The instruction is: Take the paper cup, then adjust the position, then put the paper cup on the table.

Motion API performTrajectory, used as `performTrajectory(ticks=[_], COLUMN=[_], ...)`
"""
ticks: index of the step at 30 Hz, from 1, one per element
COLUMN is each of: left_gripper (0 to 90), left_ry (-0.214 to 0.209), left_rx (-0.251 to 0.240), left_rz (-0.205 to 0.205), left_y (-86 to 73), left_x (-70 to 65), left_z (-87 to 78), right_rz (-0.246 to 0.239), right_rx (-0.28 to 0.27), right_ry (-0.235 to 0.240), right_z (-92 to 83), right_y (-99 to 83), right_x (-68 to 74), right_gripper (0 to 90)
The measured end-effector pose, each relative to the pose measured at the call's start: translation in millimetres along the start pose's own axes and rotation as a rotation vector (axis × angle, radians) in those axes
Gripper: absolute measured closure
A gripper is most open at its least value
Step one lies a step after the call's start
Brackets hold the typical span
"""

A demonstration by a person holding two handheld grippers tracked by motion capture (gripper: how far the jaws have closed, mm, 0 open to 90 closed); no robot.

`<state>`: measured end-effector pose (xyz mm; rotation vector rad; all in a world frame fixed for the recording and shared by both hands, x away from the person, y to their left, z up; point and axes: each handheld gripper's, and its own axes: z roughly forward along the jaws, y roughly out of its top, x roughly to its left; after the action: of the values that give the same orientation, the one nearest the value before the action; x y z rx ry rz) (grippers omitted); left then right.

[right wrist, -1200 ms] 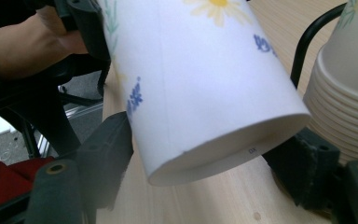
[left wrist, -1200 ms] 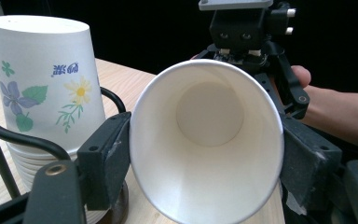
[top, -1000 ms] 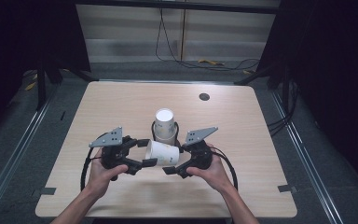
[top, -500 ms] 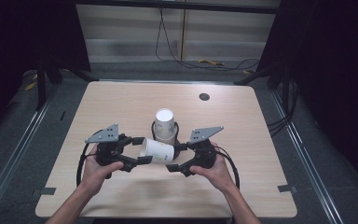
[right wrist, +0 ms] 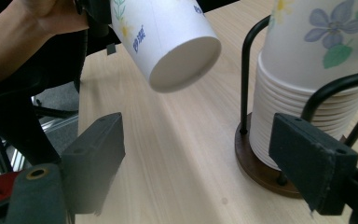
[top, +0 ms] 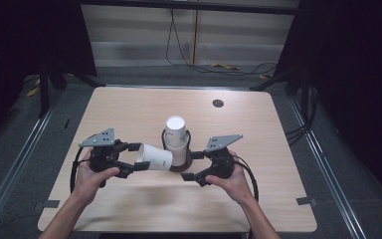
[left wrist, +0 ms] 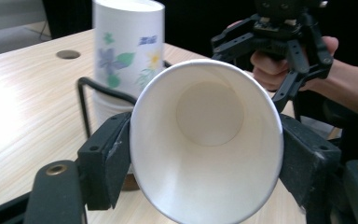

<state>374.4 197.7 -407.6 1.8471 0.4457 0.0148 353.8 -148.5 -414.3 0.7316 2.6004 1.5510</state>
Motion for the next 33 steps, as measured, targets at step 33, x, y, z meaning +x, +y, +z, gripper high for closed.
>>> performTrajectory(ticks=[33], left_gripper=[25.6], left_ry=[0.203], left_rx=[0.108], left_rz=[0.009], left_y=[2.8], left_x=[18.2], left_z=[-30.5], right_rz=[0.02], right_rx=[-0.006], right_ry=[-0.013], right_z=[0.9], right_y=[-2.2], right_x=[-4.3], right_gripper=[18.7])
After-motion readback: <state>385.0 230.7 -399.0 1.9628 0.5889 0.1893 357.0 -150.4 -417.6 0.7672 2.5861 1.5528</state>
